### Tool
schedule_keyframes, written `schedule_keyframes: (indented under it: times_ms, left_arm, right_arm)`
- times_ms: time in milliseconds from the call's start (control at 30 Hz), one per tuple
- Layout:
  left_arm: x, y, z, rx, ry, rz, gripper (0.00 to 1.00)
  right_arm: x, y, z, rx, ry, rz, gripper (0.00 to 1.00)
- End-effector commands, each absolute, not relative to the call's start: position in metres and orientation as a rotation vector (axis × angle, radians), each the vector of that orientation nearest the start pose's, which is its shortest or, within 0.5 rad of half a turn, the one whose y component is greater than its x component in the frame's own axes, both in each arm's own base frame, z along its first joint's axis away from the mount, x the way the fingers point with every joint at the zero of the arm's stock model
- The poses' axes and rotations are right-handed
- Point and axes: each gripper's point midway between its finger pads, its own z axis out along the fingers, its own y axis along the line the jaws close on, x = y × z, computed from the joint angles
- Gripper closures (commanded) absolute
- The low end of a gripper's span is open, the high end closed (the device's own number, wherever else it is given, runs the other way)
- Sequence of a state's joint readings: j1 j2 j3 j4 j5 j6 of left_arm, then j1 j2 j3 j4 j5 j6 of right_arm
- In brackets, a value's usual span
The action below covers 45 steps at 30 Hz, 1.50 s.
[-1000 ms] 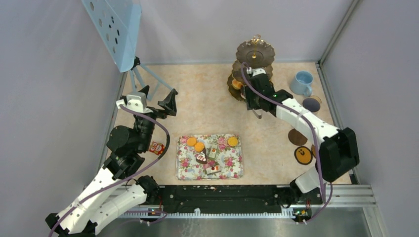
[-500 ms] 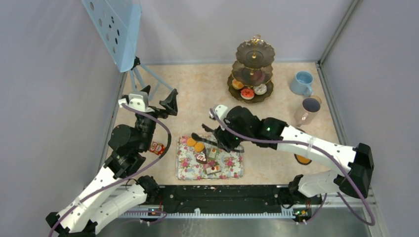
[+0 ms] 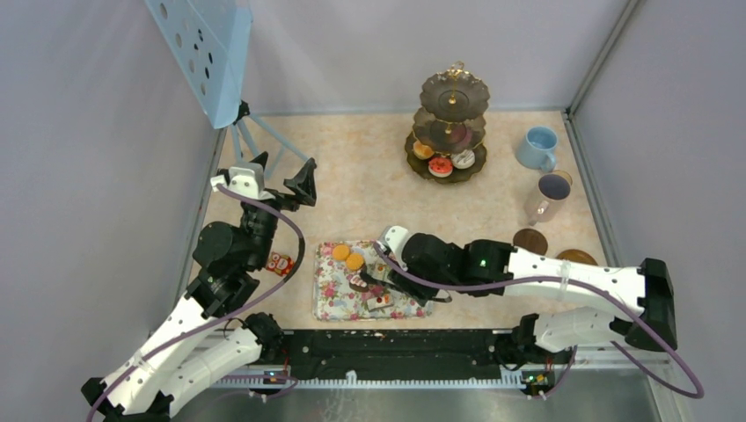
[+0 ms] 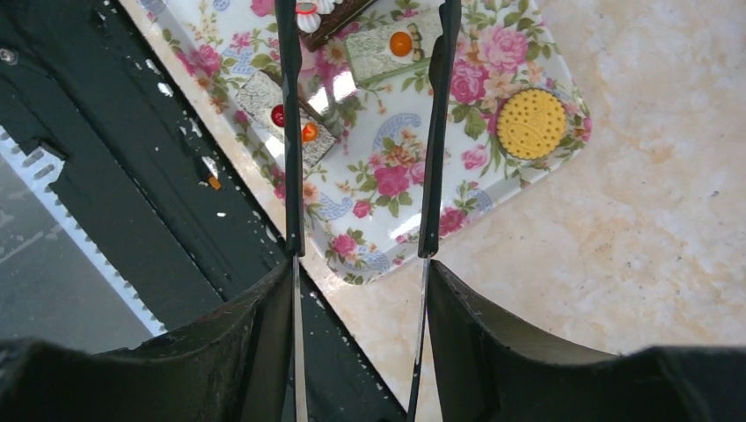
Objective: Serve the afternoon tea
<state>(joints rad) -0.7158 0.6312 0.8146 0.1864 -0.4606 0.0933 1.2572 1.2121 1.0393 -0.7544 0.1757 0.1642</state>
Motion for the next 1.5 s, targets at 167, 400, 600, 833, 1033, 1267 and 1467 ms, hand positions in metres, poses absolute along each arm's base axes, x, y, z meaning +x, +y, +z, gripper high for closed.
schedule_keyframes:
  times_ms: [167,400,600,833,1033,1267,1467]
  left_arm:
    - [0.256,-0.116,0.422,0.084,1.226,-0.288,0.01]
    - [0.255,-0.116,0.421,0.086,1.226,-0.287,0.01]
    - [0.255,-0.116,0.422,0.086,1.224,-0.289,0.01]
    - [0.255,-0.118,0.422,0.089,1.225,-0.295,0.01]
    - [0.256,-0.119,0.421,0.091,1.228,-0.296,0.01]
    - [0.255,-0.118,0.422,0.091,1.224,-0.299,0.01]
    - [0.254,-0.118,0.423,0.09,1.221,-0.3,0.01]
  right_arm:
    - [0.126,0.255,0.165,-1.359,2.097,0.222,0.47]
    - [0.129,0.259,0.162,-1.501,2.003,0.199,0.42]
    - [0.134,0.265,0.156,-1.515,2.003,0.227,0.42]
    - [0.144,0.273,0.148,-1.498,2.025,0.253,0.42]
    - [0.15,0.274,0.14,-1.504,2.036,0.249,0.43]
    - [0.15,0.273,0.129,-1.517,2.063,0.232,0.45]
    - [0.151,0.272,0.12,-1.521,2.08,0.212,0.46]
